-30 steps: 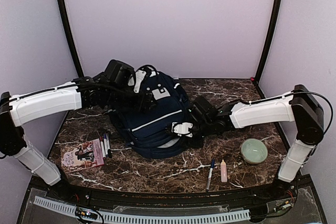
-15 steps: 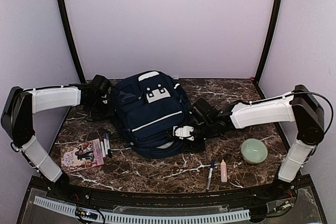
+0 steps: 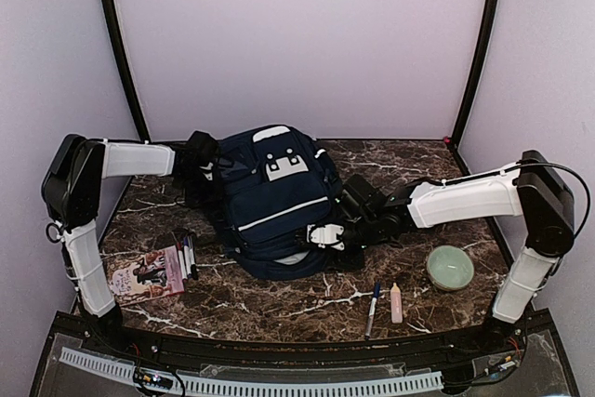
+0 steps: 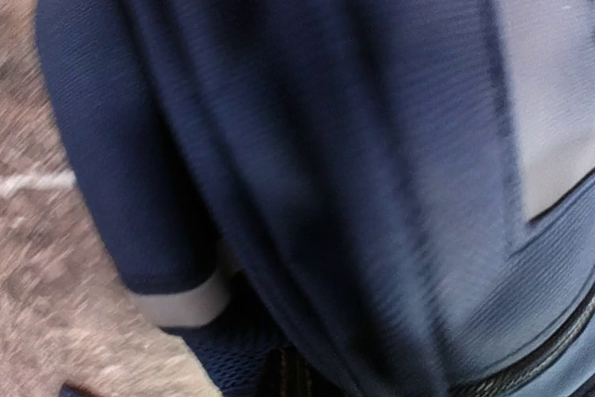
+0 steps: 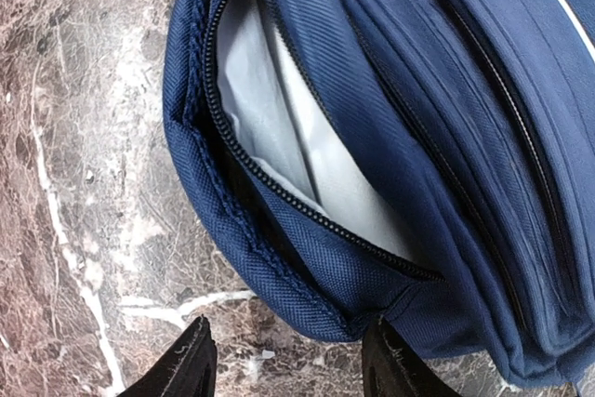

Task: Pack the student bag
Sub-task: Move the student bag to the center of the board, then move the book to the center of the board.

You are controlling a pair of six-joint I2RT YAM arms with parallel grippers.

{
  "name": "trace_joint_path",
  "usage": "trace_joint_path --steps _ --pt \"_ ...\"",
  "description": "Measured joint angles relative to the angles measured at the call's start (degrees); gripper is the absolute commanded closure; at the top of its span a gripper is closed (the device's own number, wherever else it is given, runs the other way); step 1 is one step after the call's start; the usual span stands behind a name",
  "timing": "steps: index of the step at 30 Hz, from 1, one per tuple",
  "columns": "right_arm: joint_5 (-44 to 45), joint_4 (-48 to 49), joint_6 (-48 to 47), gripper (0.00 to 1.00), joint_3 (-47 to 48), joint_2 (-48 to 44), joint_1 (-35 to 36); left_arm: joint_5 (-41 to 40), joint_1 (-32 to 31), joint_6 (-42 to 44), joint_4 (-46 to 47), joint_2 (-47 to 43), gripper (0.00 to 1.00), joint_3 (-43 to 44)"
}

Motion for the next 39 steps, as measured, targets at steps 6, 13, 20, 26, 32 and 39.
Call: trace_joint_path --steps 6,13,20,26,32,39 --pt "0.3 -4.9 -1.6 0.47 1.8 -0.2 0.0 1.1 -2.5 0.5 1.9 4.3 0.94 5.1" --pt "-4.3 -12.3 -3.6 0.46 5.8 -1.9 0.0 -2.8 -3.7 -2.1 -3.2 -1.8 0.48 2.5" --pt "-10.5 -17.1 -4.8 0.46 9.2 -2.6 0.0 -3.5 -4.3 -12.0 -10.6 -27.0 0.31 -11.0" --pt "-13.6 -18.4 -4.9 0.46 9.4 -2.6 0.0 -1.5 -4.3 -22.6 -15.1 -41.4 0.29 -24.0" --pt "-14.4 -18.4 -4.9 0.46 9.4 -2.5 0.0 0.5 -4.3 -34.5 -18.8 -51.0 0.21 -35.0" --pt "-14.9 -18.5 -4.9 0.46 9.4 -1.7 0.0 2.9 -3.9 -47.7 -19.6 -62.0 0.18 -42.5"
